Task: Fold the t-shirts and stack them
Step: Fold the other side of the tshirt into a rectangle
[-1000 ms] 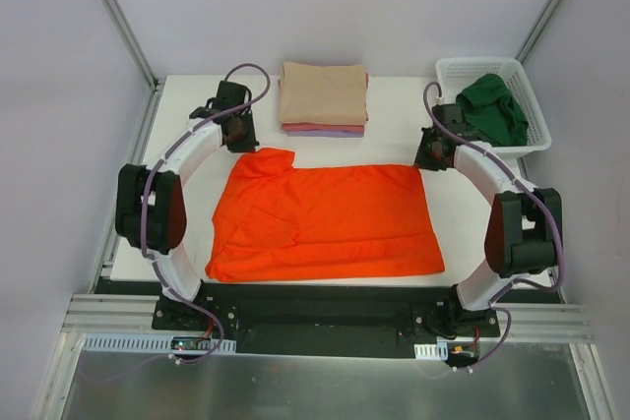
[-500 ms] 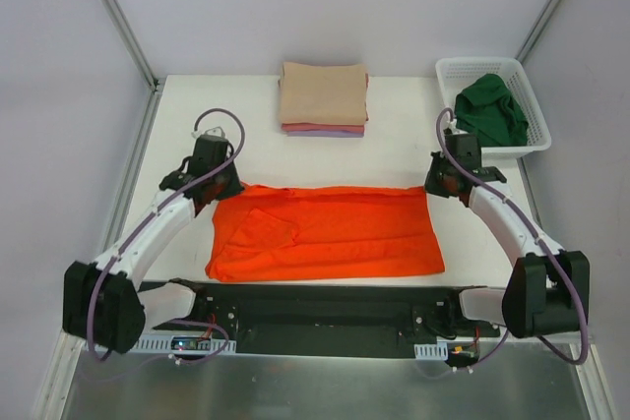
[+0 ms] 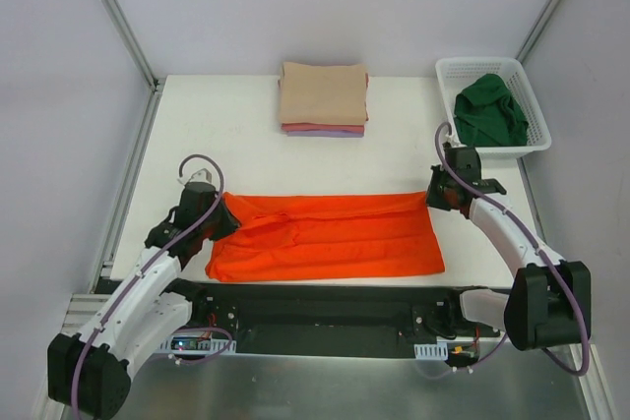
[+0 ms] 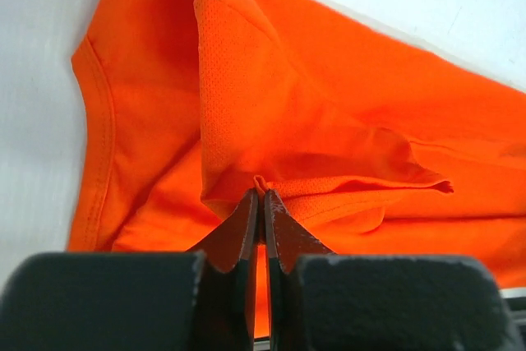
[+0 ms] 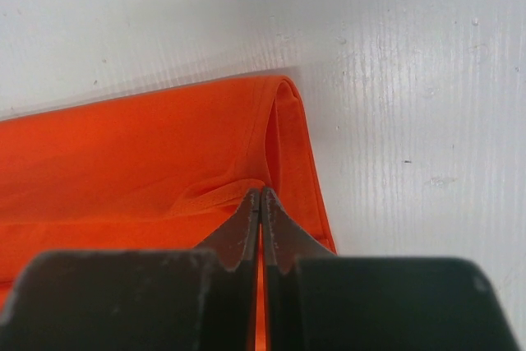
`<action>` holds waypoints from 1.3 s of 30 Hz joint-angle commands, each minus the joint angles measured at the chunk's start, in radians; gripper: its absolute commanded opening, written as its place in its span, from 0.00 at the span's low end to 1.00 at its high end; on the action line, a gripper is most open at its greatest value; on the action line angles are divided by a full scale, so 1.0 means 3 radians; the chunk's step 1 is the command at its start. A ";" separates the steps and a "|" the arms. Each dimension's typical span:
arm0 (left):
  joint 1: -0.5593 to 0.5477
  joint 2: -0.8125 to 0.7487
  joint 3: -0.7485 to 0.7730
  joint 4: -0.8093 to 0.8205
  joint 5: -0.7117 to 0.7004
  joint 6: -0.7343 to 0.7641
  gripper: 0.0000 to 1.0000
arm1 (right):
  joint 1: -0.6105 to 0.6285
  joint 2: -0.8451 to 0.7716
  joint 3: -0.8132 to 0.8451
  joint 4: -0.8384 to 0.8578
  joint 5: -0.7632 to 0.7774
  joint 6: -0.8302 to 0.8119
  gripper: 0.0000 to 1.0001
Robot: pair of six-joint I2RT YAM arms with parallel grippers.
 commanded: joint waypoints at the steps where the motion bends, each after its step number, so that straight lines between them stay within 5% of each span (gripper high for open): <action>1: -0.0025 -0.0276 -0.0146 -0.0097 0.0194 -0.0212 0.00 | 0.0006 -0.0159 -0.0051 -0.0024 0.0074 -0.0041 0.00; 6: -0.0030 -0.0430 -0.0310 -0.0184 0.0225 -0.0329 0.01 | 0.0006 -0.0170 -0.0178 0.0027 0.0023 -0.0046 0.00; 11: -0.0030 -0.0395 -0.0407 -0.0475 0.0124 -0.0534 0.17 | 0.0011 -0.0220 -0.0311 0.0027 0.0196 0.0056 0.04; 13: -0.0030 -0.0466 -0.0392 -0.0608 0.0092 -0.0565 0.31 | 0.0006 -0.0292 -0.0357 -0.0014 0.0248 0.0092 0.19; 14: -0.0030 -0.0512 -0.0352 -0.0679 0.0092 -0.0580 0.39 | 0.0011 -0.0338 -0.0363 -0.0055 0.0268 0.0107 0.35; 19: -0.0030 -0.0798 -0.0081 -0.0849 0.0102 -0.0580 0.95 | 0.0011 -0.0604 -0.0276 -0.0249 0.0172 0.0067 0.83; 20: -0.0030 -0.0814 -0.0035 -0.0844 0.0153 -0.0580 0.99 | 0.0006 -0.0655 -0.0266 -0.0254 0.0110 0.0062 0.92; 29: -0.0234 0.0069 0.0308 -0.0190 0.0716 -0.0463 0.99 | 0.0021 -0.0692 -0.0363 0.0389 -0.1178 0.0138 0.96; 39: -0.0159 0.1389 0.0339 0.0158 0.0271 -0.0570 0.99 | 0.0149 0.0249 -0.0291 0.0630 -0.1378 0.0179 0.96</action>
